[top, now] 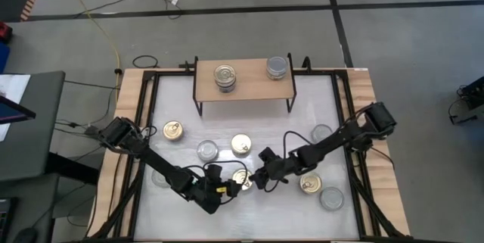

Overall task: Stack canned seafood by type on shelf
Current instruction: Put the blue and pink tuna can on the shelf

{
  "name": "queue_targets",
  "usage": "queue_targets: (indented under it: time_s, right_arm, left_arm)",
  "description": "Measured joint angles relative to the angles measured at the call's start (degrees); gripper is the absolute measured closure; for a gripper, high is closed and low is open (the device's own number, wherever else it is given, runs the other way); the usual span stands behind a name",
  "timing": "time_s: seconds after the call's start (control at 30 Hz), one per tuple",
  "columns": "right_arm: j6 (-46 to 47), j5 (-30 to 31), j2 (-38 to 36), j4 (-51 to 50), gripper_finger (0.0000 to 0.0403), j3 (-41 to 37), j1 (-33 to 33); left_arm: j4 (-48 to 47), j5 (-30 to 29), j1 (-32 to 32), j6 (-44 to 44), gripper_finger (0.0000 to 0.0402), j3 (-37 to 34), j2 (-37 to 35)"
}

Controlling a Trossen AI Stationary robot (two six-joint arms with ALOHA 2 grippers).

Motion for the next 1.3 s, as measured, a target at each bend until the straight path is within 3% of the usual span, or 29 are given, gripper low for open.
queue_targets:
  time_s: [0.43,0.83,1.03,1.3]
  right_arm:
    - [-1.5,-0.7,0.7,-2.0,0.0285,0.9,-1.6]
    - [-1.6,-0.8,0.5,-5.2,0.0341,1.0,-1.5]
    - [-1.3,-0.7,0.5,-6.8,0.0349,1.0,-1.5]
    - [-1.5,-0.7,0.5,-7.4,0.0350,1.0,-1.6]
  left_arm:
    - [0.7,0.0,0.0,0.3,0.0162,0.0,0.0]
    - [7.1,0.5,0.9,10.0,0.0162,0.0,-0.1]
    - [7.0,0.4,-0.1,4.6,0.0162,0.0,-0.1]
    - [0.7,2.8,-1.3,-10.4,0.0162,0.1,-0.1]
